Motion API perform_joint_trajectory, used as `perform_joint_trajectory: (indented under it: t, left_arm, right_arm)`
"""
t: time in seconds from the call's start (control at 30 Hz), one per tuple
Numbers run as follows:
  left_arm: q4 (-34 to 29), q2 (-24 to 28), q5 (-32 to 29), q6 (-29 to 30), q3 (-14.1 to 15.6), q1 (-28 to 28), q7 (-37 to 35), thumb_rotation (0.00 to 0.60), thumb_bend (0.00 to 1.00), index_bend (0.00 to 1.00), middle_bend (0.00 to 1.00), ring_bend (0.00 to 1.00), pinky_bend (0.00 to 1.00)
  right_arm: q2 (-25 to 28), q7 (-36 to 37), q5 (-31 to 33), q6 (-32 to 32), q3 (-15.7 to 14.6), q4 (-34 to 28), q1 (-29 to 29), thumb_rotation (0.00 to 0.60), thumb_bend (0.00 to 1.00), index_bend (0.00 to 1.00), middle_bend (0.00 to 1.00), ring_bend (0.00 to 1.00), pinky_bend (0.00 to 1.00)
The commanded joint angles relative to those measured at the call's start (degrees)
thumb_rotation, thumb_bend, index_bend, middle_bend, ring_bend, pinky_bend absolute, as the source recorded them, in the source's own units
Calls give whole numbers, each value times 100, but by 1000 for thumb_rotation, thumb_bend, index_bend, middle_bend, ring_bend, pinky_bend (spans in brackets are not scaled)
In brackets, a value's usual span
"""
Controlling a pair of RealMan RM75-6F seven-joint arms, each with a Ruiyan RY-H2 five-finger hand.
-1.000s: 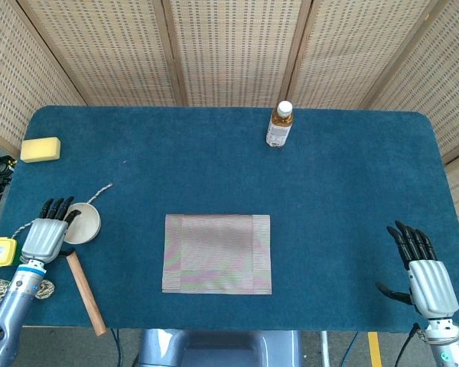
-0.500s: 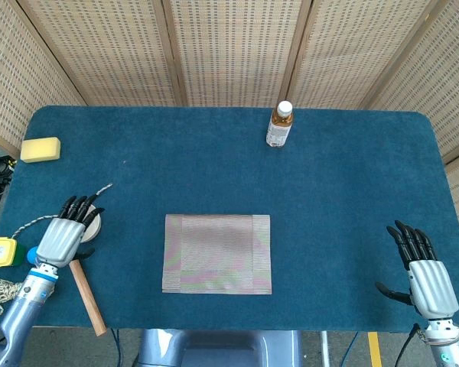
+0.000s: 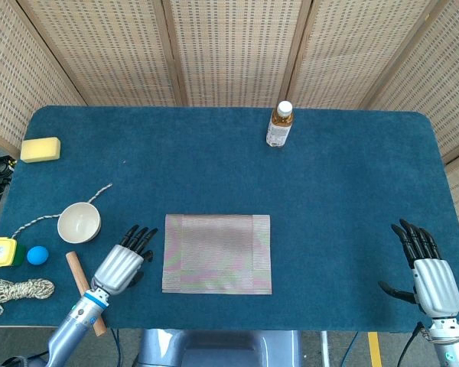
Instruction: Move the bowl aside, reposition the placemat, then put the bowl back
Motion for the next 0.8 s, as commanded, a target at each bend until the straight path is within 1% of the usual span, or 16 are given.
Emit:
perform_joint_trajectory:
  t: [0.03,0.2,0.33,0.8]
  left_arm:
    - [11,-196,34,-140,80,-41,165,600,340,411,0,0,0]
    - [32,-416,62,-217,124,-55,346,600,361,395,0,0,0]
    - [0,-469,71,-262,166,-57,411,600,367,390,0,0,0]
    - [-29,-331,111,-222,307,23,320,600,367,408,0,0,0]
  right_arm:
    - [11,11,-10,12,-1,-6,-4,600,157,0,0,0,0]
    - [31,51,-14,34,1,-9,-14,600,157,0,0,0,0]
    - [41,72,-14,30,1,-13,-11,600,157,0,0,0,0]
    - [52,80,-17,50,-1,-28,-26,600,157,0,0,0,0]
